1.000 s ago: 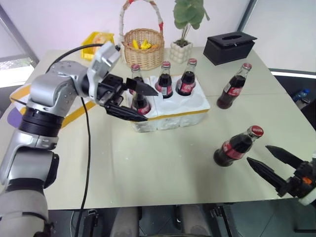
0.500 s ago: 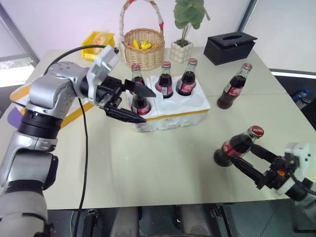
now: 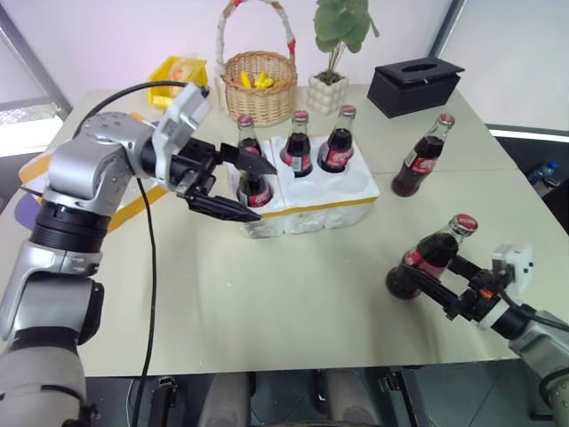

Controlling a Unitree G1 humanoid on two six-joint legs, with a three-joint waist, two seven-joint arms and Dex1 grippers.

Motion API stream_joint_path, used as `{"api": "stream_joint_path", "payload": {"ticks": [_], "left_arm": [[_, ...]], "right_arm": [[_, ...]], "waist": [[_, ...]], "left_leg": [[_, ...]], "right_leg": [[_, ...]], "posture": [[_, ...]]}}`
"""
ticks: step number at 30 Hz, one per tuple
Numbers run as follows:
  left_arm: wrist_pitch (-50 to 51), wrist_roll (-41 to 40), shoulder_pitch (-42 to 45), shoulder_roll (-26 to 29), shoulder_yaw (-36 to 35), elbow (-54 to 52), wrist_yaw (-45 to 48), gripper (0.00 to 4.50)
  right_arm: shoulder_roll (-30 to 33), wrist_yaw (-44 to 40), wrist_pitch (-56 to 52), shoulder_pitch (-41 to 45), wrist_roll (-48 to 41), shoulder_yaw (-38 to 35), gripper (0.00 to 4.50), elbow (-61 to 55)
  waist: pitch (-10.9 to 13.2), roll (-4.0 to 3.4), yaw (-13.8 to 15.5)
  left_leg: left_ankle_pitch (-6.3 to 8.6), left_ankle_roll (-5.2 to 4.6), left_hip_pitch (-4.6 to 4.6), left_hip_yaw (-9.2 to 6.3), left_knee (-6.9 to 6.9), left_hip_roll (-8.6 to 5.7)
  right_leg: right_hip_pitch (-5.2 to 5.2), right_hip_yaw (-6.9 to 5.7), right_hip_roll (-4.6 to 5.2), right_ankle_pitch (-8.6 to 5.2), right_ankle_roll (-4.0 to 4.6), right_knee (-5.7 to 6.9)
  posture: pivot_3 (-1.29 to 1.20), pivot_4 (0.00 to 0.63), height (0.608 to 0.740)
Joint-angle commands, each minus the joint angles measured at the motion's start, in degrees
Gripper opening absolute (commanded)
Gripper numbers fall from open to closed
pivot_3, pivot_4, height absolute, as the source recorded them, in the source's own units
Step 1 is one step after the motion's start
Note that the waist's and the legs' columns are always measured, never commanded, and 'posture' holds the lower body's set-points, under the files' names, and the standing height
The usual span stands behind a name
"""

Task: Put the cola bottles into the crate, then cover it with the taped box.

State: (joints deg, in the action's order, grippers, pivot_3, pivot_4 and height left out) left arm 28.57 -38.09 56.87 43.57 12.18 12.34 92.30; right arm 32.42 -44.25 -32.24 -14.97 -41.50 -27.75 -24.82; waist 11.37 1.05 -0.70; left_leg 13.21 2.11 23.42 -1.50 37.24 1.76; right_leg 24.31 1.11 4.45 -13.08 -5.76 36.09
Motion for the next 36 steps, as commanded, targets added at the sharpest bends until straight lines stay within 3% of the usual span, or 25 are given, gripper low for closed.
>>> {"api": "stream_joint_path", "payload": {"ticks": [1, 2, 12, 17, 21, 27, 32, 36], "left_arm": [[0.06, 0.02, 0.56, 0.22, -2.34, -1.47, 0.20, 4.50], [0.04, 0.10, 0.43, 0.28, -2.41, -1.55, 0.20, 4.50], [0.19, 1.64, -0.90, 0.50, -4.04, -1.74, 0.07, 4.50], [0.47, 2.56, -3.24, 2.17, -6.52, -2.63, -0.88, 4.50], [-0.20, 3.65, -5.15, 3.07, -8.86, -3.61, -3.43, 4.50], [-1.47, 5.00, -7.19, 3.59, -11.70, -4.78, -7.08, 4.50], [-0.47, 4.46, -8.98, 4.29, -13.69, -7.30, -8.88, 4.50], [0.64, 3.67, -10.51, 4.76, -14.95, -9.43, -10.05, 4.50]], "right_arm": [[-0.41, 0.58, 0.83, 0.82, -1.87, -0.78, 3.26, -0.69], [-0.46, 0.71, 0.67, 0.75, -2.52, -0.97, 2.80, -1.06], [2.96, 2.14, -0.27, 0.43, -6.66, -5.38, 2.80, -4.23], [10.69, 2.69, -2.90, 5.55, -10.61, -10.62, 2.80, -5.55], [18.70, 2.55, -6.49, 14.84, -15.25, -10.80, 2.80, -4.43], [21.12, 4.68, -10.22, 37.28, -15.82, 3.41, 2.80, 0.94], [15.13, 4.24, -10.68, 53.99, -10.03, 17.08, 2.80, 8.26], [9.56, 2.86, -8.57, 61.45, -3.78, 23.94, 2.80, 15.37]], "waist": [[0.00, 0.00, 0.00], [0.00, 0.00, 0.00], [0.01, -0.02, -0.04], [0.06, -0.08, -0.25], [0.09, -0.14, -0.35], [0.10, -0.11, -0.28], [0.13, -0.11, -0.35], [0.13, -0.11, -0.04]], "left_leg": [[0.00, 0.00, 0.00, 0.00, 0.00, 0.00], [0.00, 0.00, 0.00, 0.00, 0.00, 0.00], [0.00, 0.00, 0.00, 0.01, -0.02, 0.00], [0.00, 0.00, 0.00, 0.03, -0.01, 0.00], [0.00, 0.00, -0.03, 0.01, -0.05, 0.03], [0.00, 0.00, 0.02, 0.00, -0.07, 0.02], [0.00, -0.01, 0.15, 0.02, -0.07, 0.02], [0.00, -0.01, 0.20, 0.00, -0.15, 0.02]], "right_leg": [[0.00, 0.00, 0.00, 0.00, 0.00, 0.00], [0.00, 0.00, 0.00, 0.00, 0.00, 0.00], [0.01, 0.01, 0.00, 0.01, 0.02, 0.00], [0.04, 0.02, 0.00, 0.03, 0.05, 0.01], [0.05, 0.01, -0.03, -0.01, -0.01, 0.02], [0.07, 0.01, -0.04, 0.09, 0.14, 0.00], [0.21, 0.04, -0.04, 0.09, 0.13, -0.02], [0.26, 0.02, -0.07, 0.07, 0.09, -0.01]], "posture": [[0.00, 0.150, 0.740], [0.00, 0.150, 0.740], [0.00, 0.150, 0.740], [0.00, 0.150, 0.740], [0.00, 0.150, 0.740], [0.00, 0.150, 0.740], [0.00, 0.150, 0.740], [0.00, 0.150, 0.740]]}}
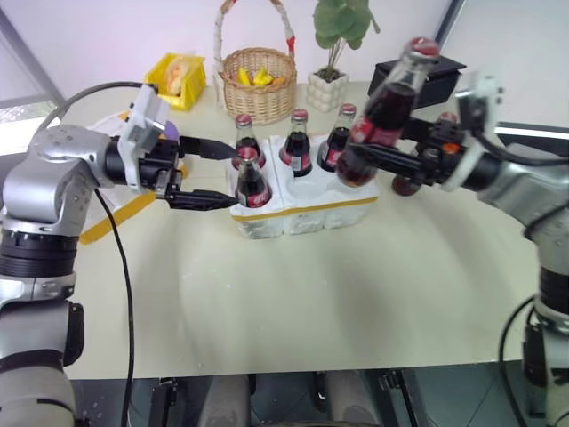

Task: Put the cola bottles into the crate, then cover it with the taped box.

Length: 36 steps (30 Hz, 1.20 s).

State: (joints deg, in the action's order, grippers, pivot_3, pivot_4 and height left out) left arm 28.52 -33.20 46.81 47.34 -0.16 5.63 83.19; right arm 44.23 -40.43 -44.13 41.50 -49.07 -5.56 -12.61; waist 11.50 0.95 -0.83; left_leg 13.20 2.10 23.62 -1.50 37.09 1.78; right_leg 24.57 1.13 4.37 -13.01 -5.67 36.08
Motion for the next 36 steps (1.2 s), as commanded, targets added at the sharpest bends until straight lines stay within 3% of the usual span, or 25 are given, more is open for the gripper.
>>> {"api": "stream_joint_path", "payload": {"ticks": [1, 11, 27, 29, 31, 36], "left_arm": [[1.09, -1.48, -0.85, 1.05, -2.97, -3.36, -1.29, 4.50], [4.10, -3.74, -1.44, 0.79, -4.52, -7.18, -4.31, 4.50], [3.53, -3.06, 0.55, -1.02, -3.53, -6.01, -4.54, 4.50], [3.60, -3.12, 0.78, -1.30, -3.35, -6.11, -4.28, 4.50], [3.70, -3.16, 1.05, -1.70, -3.13, -6.22, -4.09, 4.50], [4.04, -3.31, 1.82, -2.94, -2.61, -6.50, -3.90, 4.50]], "right_arm": [[-3.94, -1.24, 4.10, 6.64, 5.61, 3.37, 2.80, 5.59], [-11.79, -5.30, 8.37, 8.68, 16.90, 10.50, 2.80, 16.96], [-19.18, -4.60, 8.84, 2.58, 22.67, 11.40, 2.80, 17.16], [-19.50, -4.26, 8.73, 1.94, 23.41, 11.61, 3.84, 17.65], [-19.79, -3.90, 8.72, 1.41, 24.10, 11.58, 4.46, 17.95], [-19.02, -3.04, 7.98, -0.81, 24.68, 10.60, 4.46, 15.40]], "waist": [[0.00, 0.00, 0.05], [0.00, 0.00, -0.13], [0.00, 0.00, -0.23], [0.00, 0.00, -0.24], [0.00, 0.00, -0.25], [-0.01, 0.01, -0.19]], "left_leg": [[0.00, 0.00, 0.05, 0.00, 0.01, 0.00], [0.00, 0.00, 0.38, -0.01, 0.05, -0.02], [-0.01, 0.00, 0.36, -0.05, 0.05, 0.00], [0.00, 0.00, 0.36, -0.05, 0.06, 0.00], [0.00, 0.00, 0.33, -0.05, 0.05, 0.00], [-0.01, 0.00, 0.17, -0.05, 0.07, 0.00]], "right_leg": [[0.02, 0.00, 0.00, 0.00, -0.01, -0.01], [0.32, -0.01, 0.00, 0.13, -0.25, 0.04], [0.33, -0.01, -0.06, 0.15, -0.26, 0.11], [0.32, -0.01, -0.06, 0.15, -0.26, 0.11], [0.31, -0.02, -0.06, 0.15, -0.26, 0.12], [0.17, -0.01, -0.07, 0.15, -0.24, 0.13]], "posture": [[0.00, 0.150, 0.740], [0.00, 0.150, 0.740], [0.00, 0.150, 0.740], [0.00, 0.150, 0.740], [0.00, 0.150, 0.740], [0.00, 0.150, 0.740]]}}
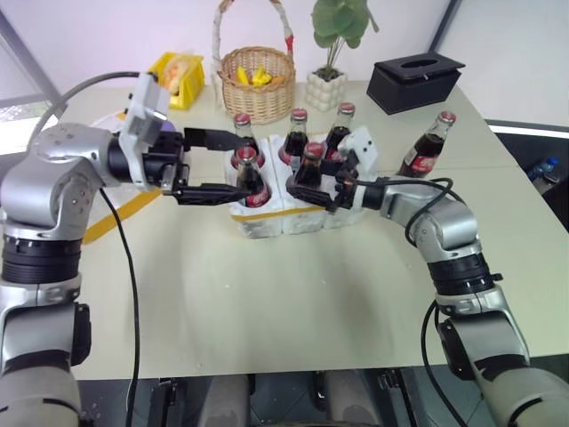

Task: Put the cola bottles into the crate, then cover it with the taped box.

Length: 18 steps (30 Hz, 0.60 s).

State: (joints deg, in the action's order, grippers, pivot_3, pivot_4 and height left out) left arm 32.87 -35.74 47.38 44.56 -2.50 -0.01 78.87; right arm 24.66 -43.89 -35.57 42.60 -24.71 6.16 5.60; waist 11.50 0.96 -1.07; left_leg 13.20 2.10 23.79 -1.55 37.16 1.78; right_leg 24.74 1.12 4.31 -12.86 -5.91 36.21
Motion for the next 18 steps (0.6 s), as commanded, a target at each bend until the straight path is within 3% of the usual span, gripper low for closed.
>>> {"api": "stream_joint_path", "payload": {"ticks": [1, 7, 11, 18], "left_arm": [[-0.17, -0.90, 1.44, -0.44, -0.13, -0.90, 0.52, 4.50], [-0.22, -0.59, 2.51, -1.98, 0.76, -0.76, 0.61, 4.50], [-1.27, 0.58, 4.00, -3.32, 1.06, 1.20, -0.30, 4.50], [-0.80, 0.37, 5.01, -4.32, 1.57, 1.78, -0.52, 4.50]], "right_arm": [[1.36, 0.40, -1.37, -2.84, -0.21, -1.78, 4.46, -4.75], [7.21, 1.75, -9.08, -9.64, -7.10, -10.65, 4.46, -20.20], [12.69, 4.02, -15.28, -16.34, -14.93, -23.23, 4.46, -31.41], [17.37, 10.29, -18.60, -28.58, -16.80, -39.84, 4.46, -34.23]], "waist": [[0.00, 0.00, 0.12], [0.00, 0.00, 0.45], [0.00, 0.00, 0.41], [-0.01, 0.02, 0.10]], "left_leg": [[0.00, 0.00, -0.08, 0.00, -0.01, 0.00], [0.00, 0.00, -0.10, -0.01, 0.00, -0.01], [0.00, 0.00, -0.09, -0.03, 0.00, -0.01], [0.00, 0.00, -0.29, -0.01, -0.01, 0.00]], "right_leg": [[-0.08, 0.00, 0.00, 0.00, 0.00, -0.01], [-0.17, 0.01, 0.01, -0.02, 0.01, -0.08], [-0.17, 0.00, 0.00, -0.04, 0.04, -0.08], [-0.30, 0.02, 0.00, -0.14, 0.23, -0.08]], "posture": [[0.00, 0.150, 0.740], [0.00, 0.150, 0.740], [0.00, 0.150, 0.740], [0.00, 0.150, 0.740]]}}
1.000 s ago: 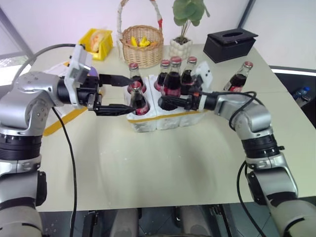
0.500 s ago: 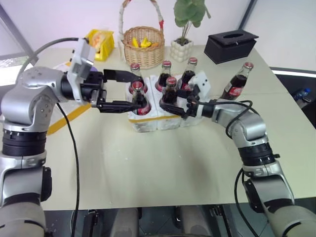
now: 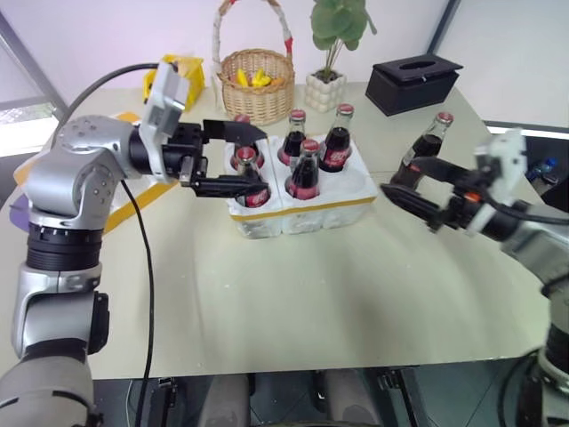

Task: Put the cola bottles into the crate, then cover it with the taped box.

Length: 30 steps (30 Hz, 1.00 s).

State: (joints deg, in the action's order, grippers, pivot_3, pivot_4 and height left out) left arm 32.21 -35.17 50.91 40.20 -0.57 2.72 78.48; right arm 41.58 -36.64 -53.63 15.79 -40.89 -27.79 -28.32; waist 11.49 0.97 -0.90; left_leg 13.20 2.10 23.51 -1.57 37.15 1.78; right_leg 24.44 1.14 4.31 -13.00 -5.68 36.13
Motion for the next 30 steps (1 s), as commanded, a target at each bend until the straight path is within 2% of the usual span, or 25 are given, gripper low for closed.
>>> {"api": "stream_joint_path", "payload": {"ticks": [1, 4, 11, 22, 30], "left_arm": [[-0.06, -0.27, 1.61, -0.08, -0.30, -0.93, -0.09, 4.50], [0.26, -0.37, 2.04, -0.56, -0.13, -0.77, -0.25, 4.50], [0.22, -0.20, 2.24, -0.97, 0.05, -0.95, -0.52, 4.50], [0.95, -0.77, 0.87, 0.62, -0.95, -3.13, -1.64, 4.50], [1.87, -1.46, -0.54, 1.57, -1.83, -5.00, -2.81, 4.50]], "right_arm": [[0.35, 4.21, -0.16, -2.71, 0.13, -6.70, 4.46, 0.42], [-0.01, 7.88, 2.69, -4.36, 4.50, -5.90, 4.46, 3.51], [-4.44, 15.20, 9.14, 3.44, 10.77, -0.11, 4.46, 15.00], [-4.13, 12.65, 21.92, 13.18, 19.21, 9.12, 4.46, 34.14], [-5.52, 10.71, 30.07, 21.96, 22.90, 12.06, 4.46, 50.60]], "waist": [[0.00, 0.00, -0.08], [0.00, 0.01, -0.12], [0.00, 0.00, -0.31], [0.00, -0.01, -0.17], [0.01, -0.02, -0.49]], "left_leg": [[0.00, 0.00, -0.01, 0.01, 0.02, 0.00], [0.00, 0.00, -0.04, 0.02, 0.06, 0.00], [0.00, 0.00, -0.06, 0.03, 0.02, 0.00], [0.00, 0.00, 0.00, 0.03, -0.04, -0.01], [0.00, 0.00, -0.03, 0.03, -0.05, 0.01]], "right_leg": [[0.00, 0.02, 0.00, 0.01, 0.01, 0.01], [-0.02, 0.04, 0.00, 0.03, 0.03, 0.02], [-0.02, 0.06, -0.02, 0.04, 0.06, 0.02], [-0.01, 0.06, -0.02, 0.01, 0.02, -0.06], [-0.01, 0.08, -0.06, 0.02, 0.02, -0.03]], "posture": [[0.00, 0.150, 0.740], [0.00, 0.150, 0.740], [0.00, 0.150, 0.740], [0.00, 0.150, 0.740], [0.00, 0.150, 0.740]]}}
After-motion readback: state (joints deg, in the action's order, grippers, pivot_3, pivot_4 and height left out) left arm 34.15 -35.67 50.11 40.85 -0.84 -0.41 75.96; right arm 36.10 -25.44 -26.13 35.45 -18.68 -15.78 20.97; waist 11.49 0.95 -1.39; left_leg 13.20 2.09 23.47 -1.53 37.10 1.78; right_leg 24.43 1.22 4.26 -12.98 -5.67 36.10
